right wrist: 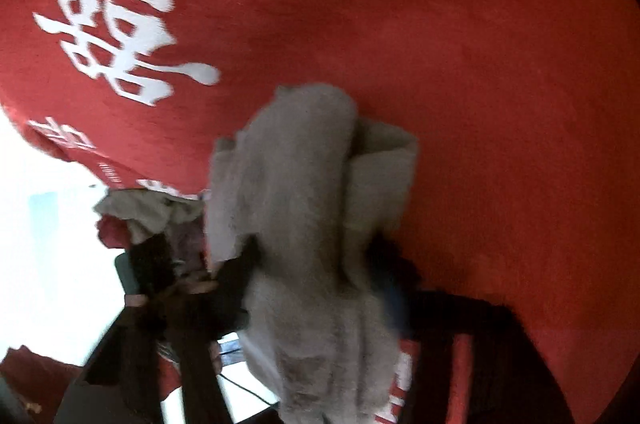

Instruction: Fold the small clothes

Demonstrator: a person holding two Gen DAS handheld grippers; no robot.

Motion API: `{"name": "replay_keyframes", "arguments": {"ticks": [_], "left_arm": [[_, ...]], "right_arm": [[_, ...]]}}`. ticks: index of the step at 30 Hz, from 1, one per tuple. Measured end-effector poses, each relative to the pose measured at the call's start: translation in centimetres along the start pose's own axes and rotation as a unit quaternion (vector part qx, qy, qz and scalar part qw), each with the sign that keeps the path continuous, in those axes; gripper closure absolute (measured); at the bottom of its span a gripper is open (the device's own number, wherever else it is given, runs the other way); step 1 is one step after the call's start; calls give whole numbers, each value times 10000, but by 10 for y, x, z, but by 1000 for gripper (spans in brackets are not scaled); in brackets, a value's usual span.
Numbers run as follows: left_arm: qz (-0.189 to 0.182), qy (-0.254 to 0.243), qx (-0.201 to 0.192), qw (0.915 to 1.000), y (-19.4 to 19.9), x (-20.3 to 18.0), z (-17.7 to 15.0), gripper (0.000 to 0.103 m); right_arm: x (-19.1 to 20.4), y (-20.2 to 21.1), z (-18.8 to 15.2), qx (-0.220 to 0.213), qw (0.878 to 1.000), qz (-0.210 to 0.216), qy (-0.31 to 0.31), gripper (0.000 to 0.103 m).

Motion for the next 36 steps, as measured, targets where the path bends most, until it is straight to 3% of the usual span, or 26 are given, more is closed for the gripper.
{"name": "replay_keyframes", "arguments": {"ticks": [2,4,7,9,10,11,13,14,15,18,22,24,26,29,36], "left_arm": [[-85,69,-69,9999,10,5,-1,41],[-146,53,-142,9998,22,7,-2,52],[-112,-121,-222,9996,35,5,-8,55],[76,-158,-195,9997,32,8,-12,49],[185,-136,-205,9995,30,10,-12,39],[263,-145,-234,9993,29,12,-12,28],[322,-215,-253,9989,27,17,-11,17],[290,-234,-229,9990,26,21,-10,14],[225,-229,-205,9993,25,23,-9,13],[-122,-115,-65,9998,20,34,-5,11],[-239,-176,-47,9995,13,23,0,10],[-194,-329,-55,9993,11,13,-2,21],[-44,-325,-193,9993,19,10,-4,38],[-290,-47,-270,9992,43,26,-6,58],[-424,-74,-436,9981,108,29,-28,58]], "right_arm": [[7,1,-2,-113,9999,-2,20,69],[17,4,-6,-235,9996,136,16,71],[31,9,-11,-373,9984,418,-42,73],[35,10,-17,-369,9990,254,-4,72],[34,10,-17,-383,9993,48,1,69],[31,13,-16,-435,9989,-180,-16,62],[25,17,-13,-366,9981,-493,105,45],[21,17,-13,-224,9980,-552,207,37],[18,15,-14,-98,9980,-573,267,36],[4,11,-16,180,9983,-435,352,36],[-3,2,-5,86,9994,163,277,36],[0,-11,-1,226,9993,200,223,51],[5,-14,-1,202,9995,211,95,56],[18,0,-10,47,9990,433,2,60],[75,17,-47,-72,9969,787,-50,60]]}}
Point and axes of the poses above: each gripper's, at about its wrist camera, not at the fingertips, and y roughly against the way its jaws point, x to its left, z to its top, the point moved 3 cm from there along -y, roughly the way its jaws point, and after that the axes turned 6 degrees about y, right-handed, at the moved point
